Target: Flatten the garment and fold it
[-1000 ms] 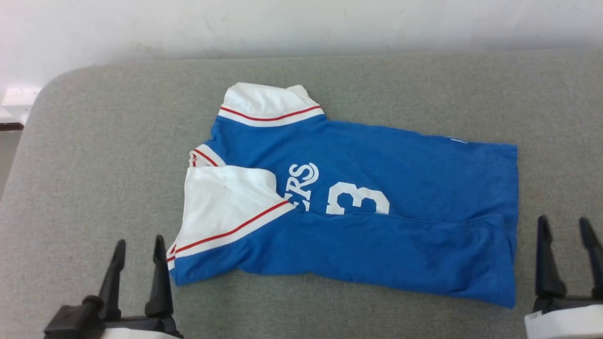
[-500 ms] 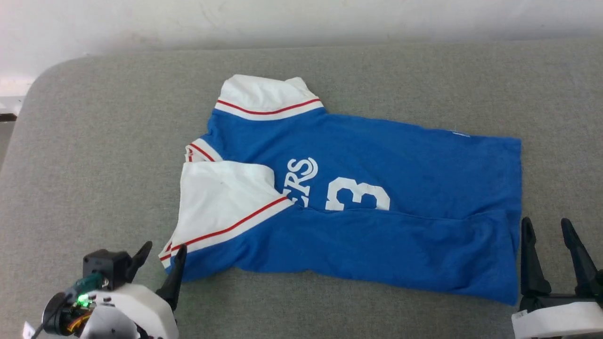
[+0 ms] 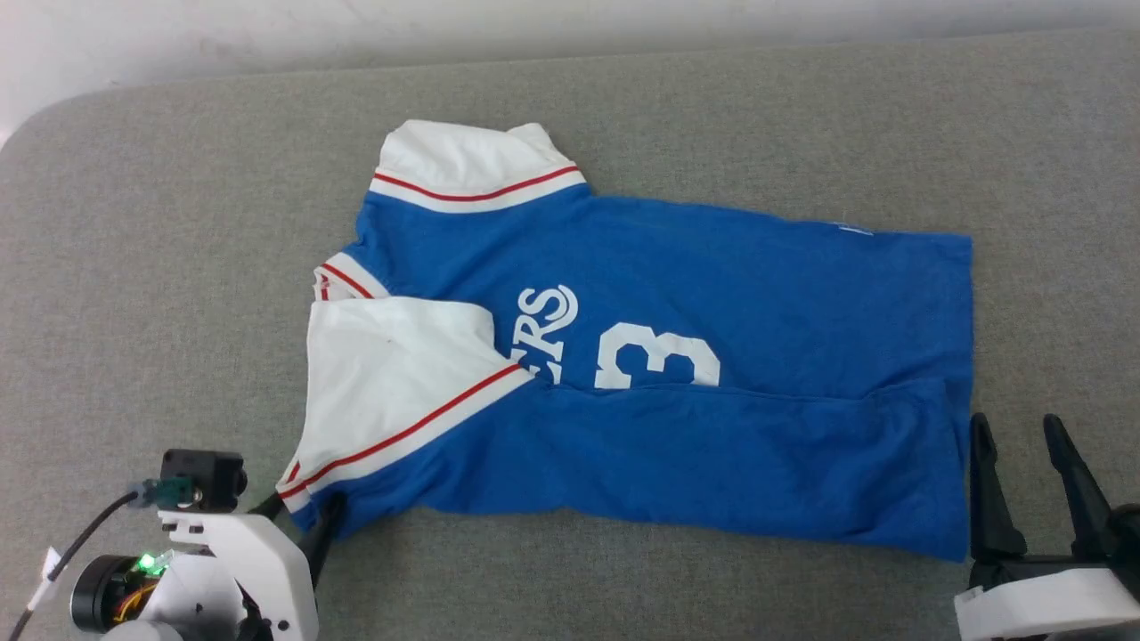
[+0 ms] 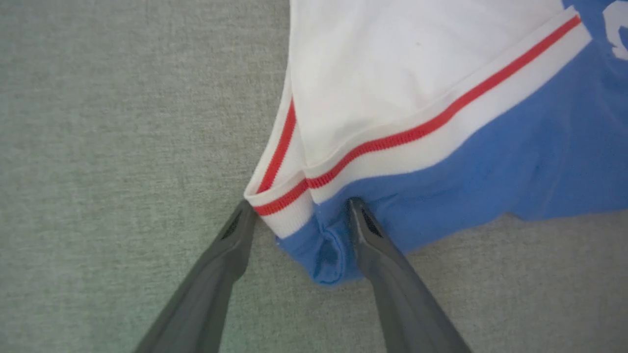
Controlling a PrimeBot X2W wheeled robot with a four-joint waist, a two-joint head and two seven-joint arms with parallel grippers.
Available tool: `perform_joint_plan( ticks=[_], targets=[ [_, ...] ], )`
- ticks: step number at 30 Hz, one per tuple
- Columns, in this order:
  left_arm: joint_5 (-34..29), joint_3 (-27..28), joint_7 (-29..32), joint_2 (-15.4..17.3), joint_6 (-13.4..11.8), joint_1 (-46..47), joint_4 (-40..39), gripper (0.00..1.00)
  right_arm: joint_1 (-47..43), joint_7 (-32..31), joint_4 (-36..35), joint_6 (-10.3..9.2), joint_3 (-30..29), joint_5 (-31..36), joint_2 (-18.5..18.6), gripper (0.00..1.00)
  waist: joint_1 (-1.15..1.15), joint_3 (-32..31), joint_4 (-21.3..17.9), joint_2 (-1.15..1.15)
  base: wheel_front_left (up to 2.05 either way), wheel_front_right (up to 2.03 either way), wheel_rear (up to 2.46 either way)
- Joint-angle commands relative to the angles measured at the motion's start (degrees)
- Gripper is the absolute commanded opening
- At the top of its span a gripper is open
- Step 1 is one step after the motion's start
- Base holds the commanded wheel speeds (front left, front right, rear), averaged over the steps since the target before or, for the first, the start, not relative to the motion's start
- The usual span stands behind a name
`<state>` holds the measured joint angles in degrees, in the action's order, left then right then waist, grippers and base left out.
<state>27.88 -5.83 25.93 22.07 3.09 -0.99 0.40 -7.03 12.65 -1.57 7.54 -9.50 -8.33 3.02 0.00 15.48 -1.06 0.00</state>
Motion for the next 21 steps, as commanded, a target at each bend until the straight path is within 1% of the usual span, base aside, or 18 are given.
perform_joint_plan(
  ticks=[1, 4, 8, 11, 14, 16, 17, 19, 21],
  targets=[
    [0.6, -1.8, 1.9, -0.6, 1.2, -0.2, 1.2, 0.00, 1.1, -0.1, 0.1, -0.05, 0.2, 0.6, -0.1, 1.00, 0.00, 0.1, -0.2, 0.00, 0.00, 0.00, 0.00],
    [2.3, -2.3, 3.7, -0.6, 1.8, -0.5, 1.3, 0.00, 1.9, -1.1, -0.2, -0.05, 1.1, 1.7, -0.1, 1.00, 0.00, 0.0, -0.4, 0.00, 0.00, 0.00, 0.00],
    [2.8, -1.0, 2.0, -0.7, 1.1, -1.2, -0.1, 0.00, 3.4, -3.9, -1.9, -0.05, 2.3, 4.2, 0.0, 1.00, 0.00, 0.0, -0.8, 0.00, 0.00, 0.00, 0.00],
    [3.0, 0.1, 0.7, -0.6, 0.3, -2.1, -1.8, 0.00, 4.1, -8.5, -3.8, -0.05, 3.0, 3.3, 0.4, 1.00, 0.00, 0.1, -0.9, 0.00, 0.00, 0.00, 0.00],
    [2.8, 0.6, 0.2, -0.4, -0.2, -2.8, -3.5, 0.00, 3.7, -16.6, -5.7, -0.05, 1.7, 1.3, 0.6, 1.00, 0.00, 0.5, -0.7, 0.00, 0.00, 0.00, 0.00],
    [2.7, 0.8, 0.1, -0.2, -0.5, -3.1, -4.6, 0.00, 2.6, -24.0, -6.5, -0.05, 0.3, 0.2, 0.6, 1.00, 0.00, 0.9, -0.4, 0.00, 0.00, 0.00, 0.00],
    [2.7, 0.8, 0.1, -0.2, -0.7, -3.1, -5.0, 0.00, 2.0, -27.6, -7.1, -0.05, 0.8, -0.4, 0.8, 1.00, 0.00, 1.2, -0.3, 0.00, 0.00, 0.00, 0.00],
    [2.7, 0.8, 0.1, -0.3, -0.9, -3.0, -5.9, 0.00, 0.9, -33.5, -8.3, -0.05, -0.1, -1.9, 0.7, 1.00, 0.00, 1.6, 0.0, 0.00, 0.00, 0.00, 0.00],
    [2.7, 0.7, 0.1, -0.3, -1.0, -2.8, -6.5, 0.00, -0.4, -37.6, -9.3, -0.05, 0.5, -0.9, 1.4, 1.00, 0.00, 2.1, 0.3, 0.00, 0.00, 0.00, 0.00]
  ],
)
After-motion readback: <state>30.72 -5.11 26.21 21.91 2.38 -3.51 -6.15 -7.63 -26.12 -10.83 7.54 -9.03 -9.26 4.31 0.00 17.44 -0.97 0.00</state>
